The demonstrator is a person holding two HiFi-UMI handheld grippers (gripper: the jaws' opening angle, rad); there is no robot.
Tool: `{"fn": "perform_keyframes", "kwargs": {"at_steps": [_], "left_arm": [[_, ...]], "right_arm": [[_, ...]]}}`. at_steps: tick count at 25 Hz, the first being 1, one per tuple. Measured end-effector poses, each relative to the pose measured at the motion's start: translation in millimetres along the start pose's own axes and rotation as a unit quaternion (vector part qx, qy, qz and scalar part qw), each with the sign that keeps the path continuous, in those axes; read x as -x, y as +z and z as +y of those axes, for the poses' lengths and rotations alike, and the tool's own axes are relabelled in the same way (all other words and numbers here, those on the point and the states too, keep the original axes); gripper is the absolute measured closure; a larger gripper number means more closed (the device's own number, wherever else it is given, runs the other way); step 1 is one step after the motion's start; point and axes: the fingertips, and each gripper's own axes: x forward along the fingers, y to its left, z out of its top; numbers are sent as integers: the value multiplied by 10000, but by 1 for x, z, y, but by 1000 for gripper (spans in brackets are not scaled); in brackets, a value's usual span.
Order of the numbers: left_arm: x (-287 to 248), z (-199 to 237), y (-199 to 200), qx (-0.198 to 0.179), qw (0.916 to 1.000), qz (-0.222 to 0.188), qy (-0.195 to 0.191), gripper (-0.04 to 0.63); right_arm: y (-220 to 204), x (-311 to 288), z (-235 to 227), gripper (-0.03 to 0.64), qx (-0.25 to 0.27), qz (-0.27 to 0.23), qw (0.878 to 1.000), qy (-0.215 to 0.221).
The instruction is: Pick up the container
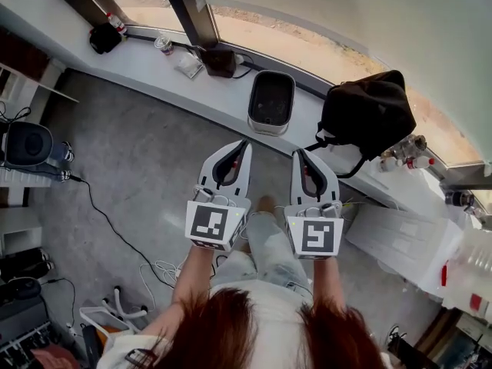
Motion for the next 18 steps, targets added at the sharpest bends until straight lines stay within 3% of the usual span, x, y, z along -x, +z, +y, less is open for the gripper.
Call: {"fn": "perform_keyframes", "kwargs": {"at_steps": [12,18], "left_arm": [[-43,24,-54,-17,9997,117,229,578],[-63,36,-88,86,9994,120,307,578]], "right_arm": [[-70,-53,-33,592,-103,439,9990,-42],[-104,-74,-29,592,-11,442,9988,191]]}}
